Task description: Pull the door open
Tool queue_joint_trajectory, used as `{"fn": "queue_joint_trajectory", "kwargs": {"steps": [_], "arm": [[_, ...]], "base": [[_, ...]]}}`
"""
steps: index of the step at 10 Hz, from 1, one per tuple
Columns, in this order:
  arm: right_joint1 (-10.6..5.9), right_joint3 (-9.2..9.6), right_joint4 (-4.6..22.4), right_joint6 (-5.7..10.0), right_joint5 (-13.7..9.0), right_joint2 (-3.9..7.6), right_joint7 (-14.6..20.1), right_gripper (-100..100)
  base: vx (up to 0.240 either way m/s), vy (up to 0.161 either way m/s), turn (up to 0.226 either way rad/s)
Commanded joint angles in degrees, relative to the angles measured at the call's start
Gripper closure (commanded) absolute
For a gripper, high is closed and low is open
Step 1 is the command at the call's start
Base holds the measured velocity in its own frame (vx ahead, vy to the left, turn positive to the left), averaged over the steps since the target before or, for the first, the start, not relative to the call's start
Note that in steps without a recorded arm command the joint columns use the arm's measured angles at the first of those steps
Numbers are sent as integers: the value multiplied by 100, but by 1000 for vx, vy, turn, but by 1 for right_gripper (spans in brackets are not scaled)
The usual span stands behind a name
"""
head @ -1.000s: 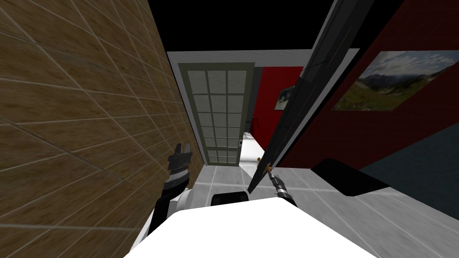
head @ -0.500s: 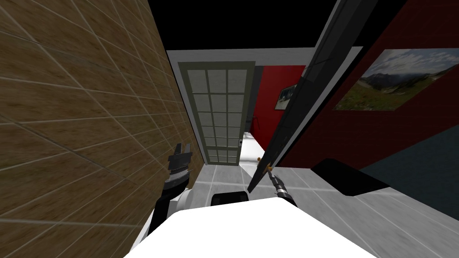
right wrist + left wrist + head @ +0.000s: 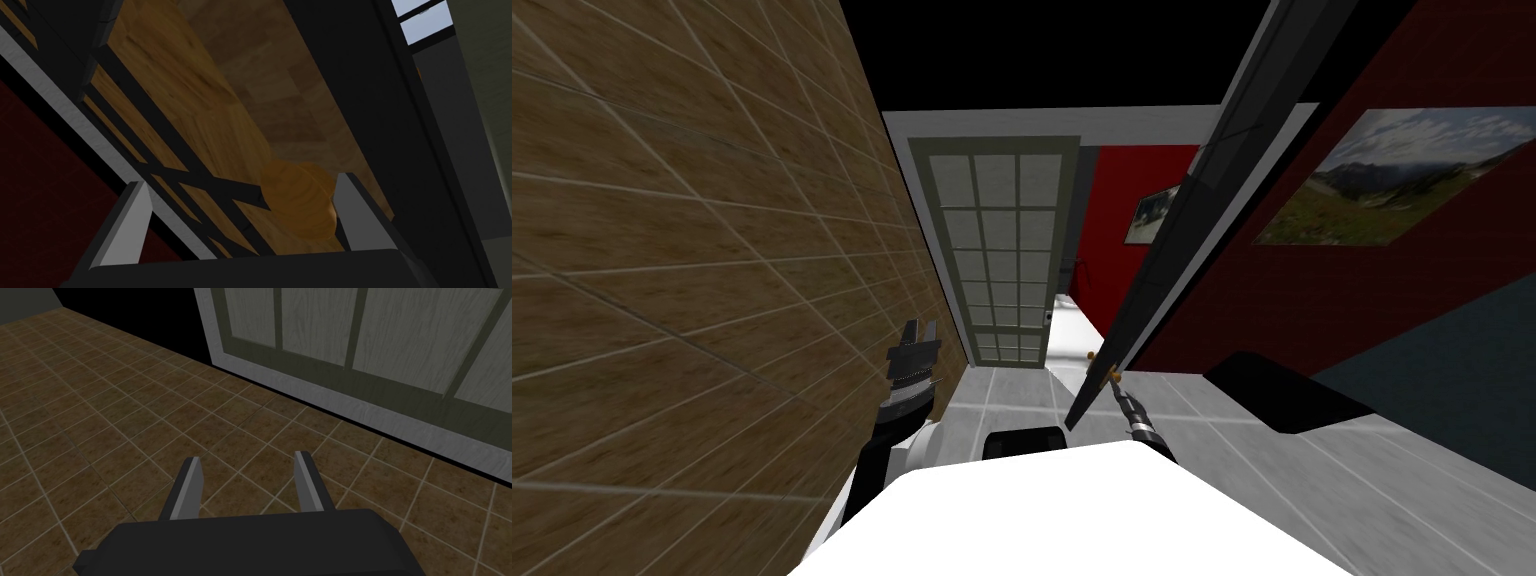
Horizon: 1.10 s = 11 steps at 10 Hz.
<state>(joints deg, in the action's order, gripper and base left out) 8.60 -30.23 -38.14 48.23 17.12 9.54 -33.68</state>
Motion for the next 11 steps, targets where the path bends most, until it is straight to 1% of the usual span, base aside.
{"fn": "queue_joint_trajectory", "kwargs": {"steps": [1,3,4,11], "arm": [[-23,-56,192,-30,-71,33,127,100],[-26,-14,205,-30,-118,56,377,100],[-26,-14,205,-30,-118,56,377,100],[-63,159,250,-27,-288,127,1302,100]], "base": [[-29,0,-20],[-25,-2,-7],[-17,-3,2],[-19,-2,0]]}}
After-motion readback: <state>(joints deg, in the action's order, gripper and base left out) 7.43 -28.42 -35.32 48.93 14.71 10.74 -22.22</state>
